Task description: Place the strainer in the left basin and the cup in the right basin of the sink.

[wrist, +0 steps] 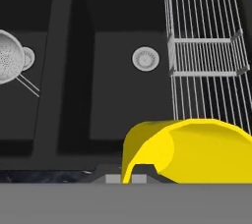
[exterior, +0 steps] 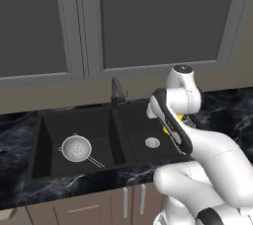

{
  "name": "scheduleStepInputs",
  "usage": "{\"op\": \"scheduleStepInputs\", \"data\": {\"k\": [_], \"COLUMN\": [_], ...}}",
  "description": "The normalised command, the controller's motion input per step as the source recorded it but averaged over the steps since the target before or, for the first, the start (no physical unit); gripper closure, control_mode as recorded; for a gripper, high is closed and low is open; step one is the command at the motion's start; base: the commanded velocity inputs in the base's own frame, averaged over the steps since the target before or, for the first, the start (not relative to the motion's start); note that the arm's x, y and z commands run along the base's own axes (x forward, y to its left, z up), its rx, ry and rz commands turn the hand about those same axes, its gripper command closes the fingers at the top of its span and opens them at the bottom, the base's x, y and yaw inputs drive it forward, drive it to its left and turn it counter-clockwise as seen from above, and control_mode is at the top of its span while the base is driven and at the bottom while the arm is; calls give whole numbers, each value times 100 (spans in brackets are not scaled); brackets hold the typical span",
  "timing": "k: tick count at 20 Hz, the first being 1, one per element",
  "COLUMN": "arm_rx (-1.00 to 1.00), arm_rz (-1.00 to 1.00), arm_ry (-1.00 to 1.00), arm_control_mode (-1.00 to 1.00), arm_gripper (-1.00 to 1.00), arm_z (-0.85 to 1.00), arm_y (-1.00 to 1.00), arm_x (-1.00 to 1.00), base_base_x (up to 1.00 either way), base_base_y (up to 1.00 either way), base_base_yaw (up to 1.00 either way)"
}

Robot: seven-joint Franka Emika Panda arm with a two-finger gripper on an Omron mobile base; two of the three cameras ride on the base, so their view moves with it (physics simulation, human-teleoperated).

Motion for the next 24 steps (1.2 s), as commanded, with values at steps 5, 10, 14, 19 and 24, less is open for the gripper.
{"op": "scheduleStepInputs", "data": {"k": [5,10,14,19,24], "arm_rx": [0,0,0,0,0], "arm_rz": [12,11,14,18,21], "arm_ry": [-1,0,0,0,0], "arm_control_mode": [-100,-100,-100,-100,-100], "arm_gripper": [100,100,100,100,100], "arm_z": [-32,-36,-37,-31,-32], "arm_y": [0,0,1,0,0], "arm_x": [14,21,28,27,24], "base_base_x": [0,0,0,0,0], "base_base_y": [0,0,0,0,0], "base_base_yaw": [0,0,0,0,0]}}
